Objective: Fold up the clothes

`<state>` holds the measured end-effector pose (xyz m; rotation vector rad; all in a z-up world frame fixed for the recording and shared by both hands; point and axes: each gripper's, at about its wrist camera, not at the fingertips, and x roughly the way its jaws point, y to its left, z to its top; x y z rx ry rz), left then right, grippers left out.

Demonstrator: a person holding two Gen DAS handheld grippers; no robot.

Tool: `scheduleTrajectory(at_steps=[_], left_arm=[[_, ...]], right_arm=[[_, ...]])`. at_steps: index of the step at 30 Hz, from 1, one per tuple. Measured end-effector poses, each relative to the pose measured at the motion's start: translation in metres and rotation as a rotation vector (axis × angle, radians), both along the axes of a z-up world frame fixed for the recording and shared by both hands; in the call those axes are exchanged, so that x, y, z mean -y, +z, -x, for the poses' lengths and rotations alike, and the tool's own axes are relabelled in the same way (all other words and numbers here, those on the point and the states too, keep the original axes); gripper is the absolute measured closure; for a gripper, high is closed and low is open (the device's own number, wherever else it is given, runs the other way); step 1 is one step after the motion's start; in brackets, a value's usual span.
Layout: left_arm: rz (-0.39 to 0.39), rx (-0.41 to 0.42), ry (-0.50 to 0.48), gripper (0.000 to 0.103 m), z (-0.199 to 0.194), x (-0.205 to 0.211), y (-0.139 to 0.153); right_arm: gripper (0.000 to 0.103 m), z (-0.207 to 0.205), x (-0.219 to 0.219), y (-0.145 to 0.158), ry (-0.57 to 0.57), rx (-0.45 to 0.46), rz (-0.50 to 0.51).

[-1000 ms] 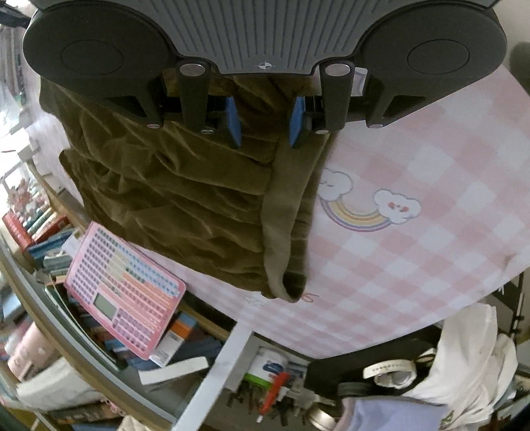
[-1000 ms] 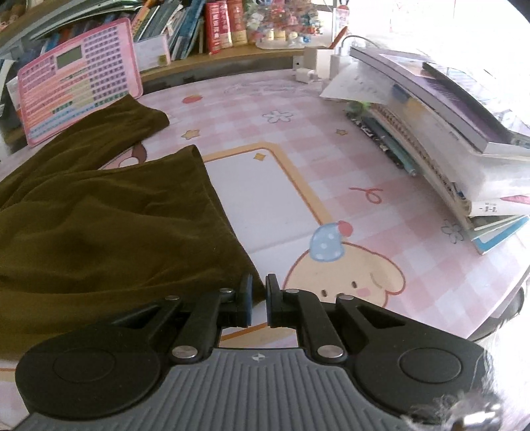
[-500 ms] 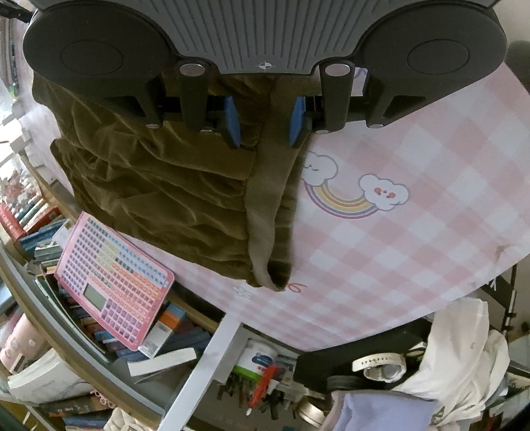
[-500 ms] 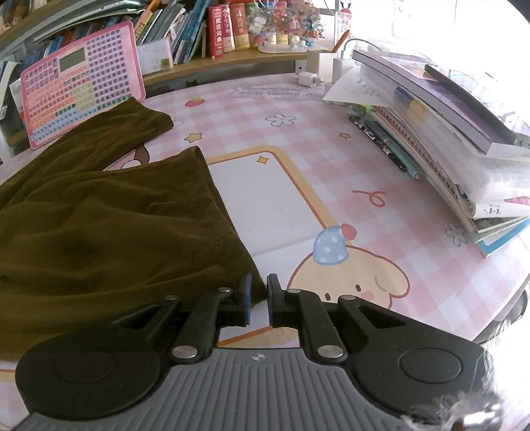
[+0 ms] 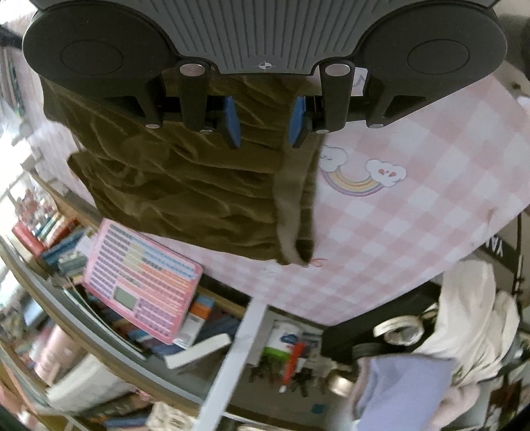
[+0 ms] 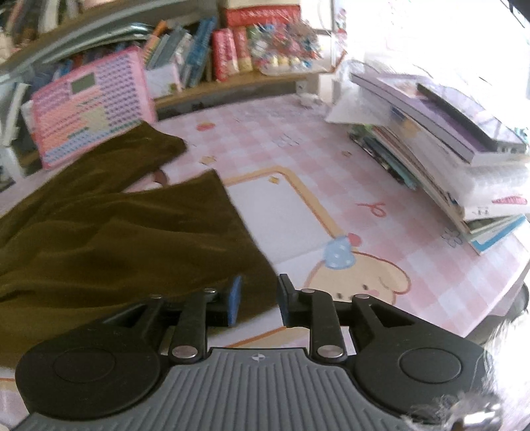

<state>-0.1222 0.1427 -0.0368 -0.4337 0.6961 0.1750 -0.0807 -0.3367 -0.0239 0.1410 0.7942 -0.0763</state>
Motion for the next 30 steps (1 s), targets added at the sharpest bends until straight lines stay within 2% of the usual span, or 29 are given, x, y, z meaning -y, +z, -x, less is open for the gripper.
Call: scheduleTrajectory(at_steps=[6,13,16,18,21,22,24,26,30], left_arm=[[-0.065,-0.004,-0.064,0.07,0.009,0.012,0.003],[-0.101,-0.039,-0.08,0.07,0.017,0.019,-0.001],[-0.12,-0.055,-0.083,0.065,0.018,0.025,-0.003],[-0.127,-0.06,-0.085,0.058,0.02,0.027,-0.004],[-0.138,-0.069,-0.09,0.049,0.022,0.032,-0.005],[-0.142,-0.074,-0.092,0.047,0.022,0.033,-0.005],[-0.152,-0.083,-0.095,0.036,0.023,0.036,-0.006],[-0.161,-0.089,-0.098,0.031,0.023,0.039,-0.006],[-0.183,-0.107,-0.105,0.018,0.023,0.044,-0.005]], right_arm=[[0.076,0.013,-0.023,0.008,0.056,0.033,-0.006],[0.075,0.026,-0.035,0.006,0.076,0.027,-0.01],[0.074,0.031,-0.041,0.006,0.089,0.026,-0.009],[0.072,0.033,-0.044,0.006,0.098,0.028,-0.005],[0.065,0.036,-0.049,0.005,0.112,0.025,-0.001],[0.06,0.036,-0.051,0.005,0.117,0.023,0.0],[0.052,0.037,-0.054,0.004,0.124,0.021,0.001],[0.039,0.037,-0.056,0.004,0.129,0.019,0.005],[0.023,0.038,-0.061,0.005,0.135,0.021,0.022]])
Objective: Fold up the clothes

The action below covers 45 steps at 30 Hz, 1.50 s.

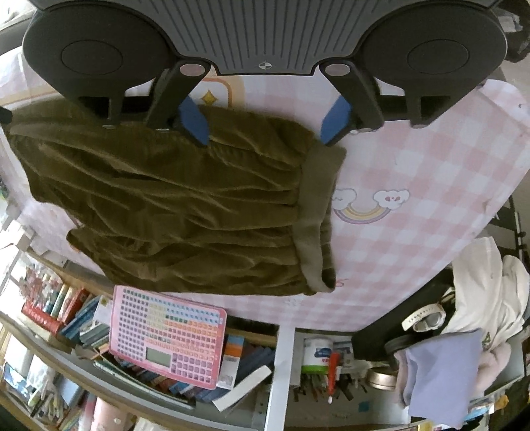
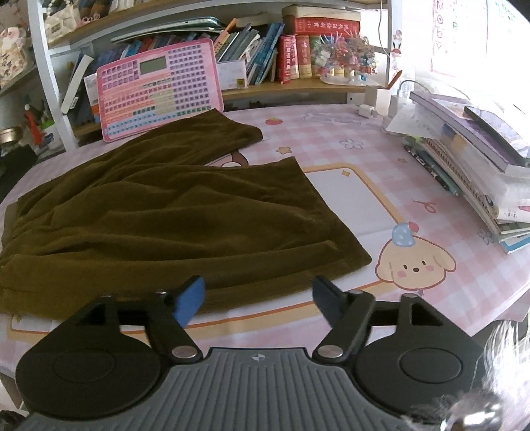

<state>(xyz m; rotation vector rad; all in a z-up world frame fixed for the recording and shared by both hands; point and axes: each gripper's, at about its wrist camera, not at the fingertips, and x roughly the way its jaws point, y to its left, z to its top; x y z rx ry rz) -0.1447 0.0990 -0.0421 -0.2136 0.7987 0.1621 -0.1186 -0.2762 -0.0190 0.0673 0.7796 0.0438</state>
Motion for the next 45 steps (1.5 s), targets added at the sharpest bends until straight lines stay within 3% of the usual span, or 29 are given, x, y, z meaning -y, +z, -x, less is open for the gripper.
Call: scheduleTrajectory(at_steps=[5,11,27,45], left_arm=[[-0.038,-0.017,-0.016,0.015,0.0,0.009,0.0],[-0.08,-0.016,-0.053,0.014,0.0,0.02,0.002],[-0.115,0.006,-0.133,0.014,-0.006,0.04,0.007],[-0.123,0.002,-0.133,0.014,-0.004,0.04,0.009]], right_arm=[[0.013,0.001,-0.006,-0.001,0.009,-0.001,0.024],[0.011,0.003,-0.014,-0.002,0.032,0.002,0.043],[0.006,0.007,-0.023,-0.001,0.059,-0.002,0.077],[0.005,0.008,-0.028,-0.001,0.075,-0.005,0.083]])
